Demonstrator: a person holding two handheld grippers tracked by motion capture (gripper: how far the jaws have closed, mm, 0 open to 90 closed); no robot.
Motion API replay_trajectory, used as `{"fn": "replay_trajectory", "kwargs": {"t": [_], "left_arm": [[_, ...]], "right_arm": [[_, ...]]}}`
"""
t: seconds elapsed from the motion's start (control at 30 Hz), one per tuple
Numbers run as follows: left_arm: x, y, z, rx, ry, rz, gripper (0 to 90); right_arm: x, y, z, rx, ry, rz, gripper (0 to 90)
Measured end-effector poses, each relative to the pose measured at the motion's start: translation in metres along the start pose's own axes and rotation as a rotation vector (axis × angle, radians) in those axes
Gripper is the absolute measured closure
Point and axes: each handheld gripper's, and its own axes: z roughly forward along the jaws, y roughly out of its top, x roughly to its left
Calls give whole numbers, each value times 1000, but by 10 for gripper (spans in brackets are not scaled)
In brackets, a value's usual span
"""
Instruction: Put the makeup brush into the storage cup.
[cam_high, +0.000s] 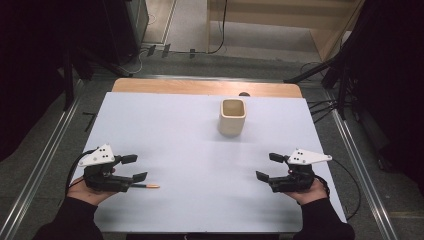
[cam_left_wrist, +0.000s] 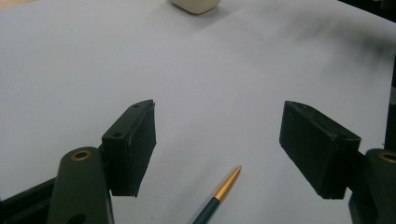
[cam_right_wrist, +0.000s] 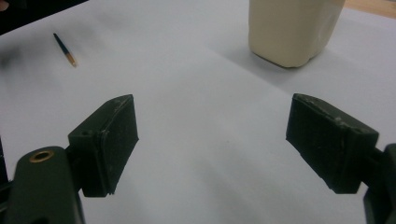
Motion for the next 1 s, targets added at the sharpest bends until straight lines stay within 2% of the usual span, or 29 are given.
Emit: {"fn": "replay_trajectory", "kwargs": {"t": [0.17,0.33,0.47,0.63,0.73,0.77,0.83,0.9,1.0], "left_arm": [[3,0,0,5,-7,14,281],[9,-1,0,19,-31,39,284],[14,-1,1,19,-43,37,286],[23,-1,3,22,-79,37,293],[23,0,4,25,-85,59,298],[23,1,5,13,-95,84,300],[24,1,5,12,-105,93,303],[26,3,6,15,-124,128,304],[29,5,7,21,-148,138,306]], "right_arm": [[0,0,0,2,1,-5,178],[0,0,1,7,1,-5,178],[0,0,1,11,4,-10,178],[0,0,2,17,7,-11,178],[0,0,3,20,7,-11,178],[1,0,3,22,8,-11,178],[1,0,3,22,10,-12,178],[1,0,3,25,11,-11,178],[1,-1,3,27,13,-12,178]]}}
